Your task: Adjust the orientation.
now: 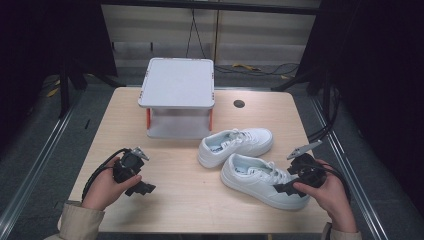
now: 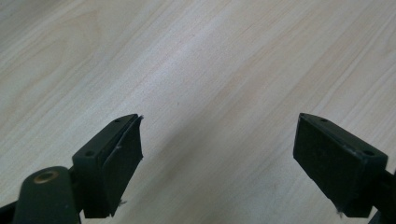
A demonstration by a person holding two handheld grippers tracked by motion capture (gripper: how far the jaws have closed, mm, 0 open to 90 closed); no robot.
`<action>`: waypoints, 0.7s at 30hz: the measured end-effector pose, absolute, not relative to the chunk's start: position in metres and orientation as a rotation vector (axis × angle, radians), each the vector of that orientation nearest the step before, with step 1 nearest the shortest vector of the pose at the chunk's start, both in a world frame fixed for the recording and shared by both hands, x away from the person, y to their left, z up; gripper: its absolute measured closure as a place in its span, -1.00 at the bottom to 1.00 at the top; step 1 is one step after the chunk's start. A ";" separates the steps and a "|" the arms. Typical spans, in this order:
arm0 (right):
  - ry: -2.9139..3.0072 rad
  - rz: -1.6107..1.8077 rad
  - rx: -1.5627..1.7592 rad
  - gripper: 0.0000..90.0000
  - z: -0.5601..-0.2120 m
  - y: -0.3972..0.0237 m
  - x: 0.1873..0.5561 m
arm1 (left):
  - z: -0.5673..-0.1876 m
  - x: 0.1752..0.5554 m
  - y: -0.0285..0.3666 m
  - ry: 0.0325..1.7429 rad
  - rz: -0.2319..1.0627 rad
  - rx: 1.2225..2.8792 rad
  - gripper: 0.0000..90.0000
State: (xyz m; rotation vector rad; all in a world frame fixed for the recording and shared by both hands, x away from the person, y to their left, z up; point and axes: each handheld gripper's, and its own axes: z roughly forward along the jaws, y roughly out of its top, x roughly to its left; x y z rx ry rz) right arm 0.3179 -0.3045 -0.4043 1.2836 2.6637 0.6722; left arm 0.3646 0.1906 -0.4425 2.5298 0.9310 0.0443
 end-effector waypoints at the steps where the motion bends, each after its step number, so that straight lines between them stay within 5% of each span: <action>1: 2.664 0.672 1.284 -0.68 -0.404 -0.304 0.318 | -0.443 0.365 0.191 0.928 0.046 2.532 -0.66; 12: 2.578 0.749 1.336 -0.67 -0.389 -0.293 0.323 | -0.453 0.364 0.210 0.998 0.027 2.515 -0.66; 21: 2.619 0.700 1.214 -0.59 -0.360 -0.240 0.345 | -0.459 0.370 0.218 1.039 0.047 2.514 -0.66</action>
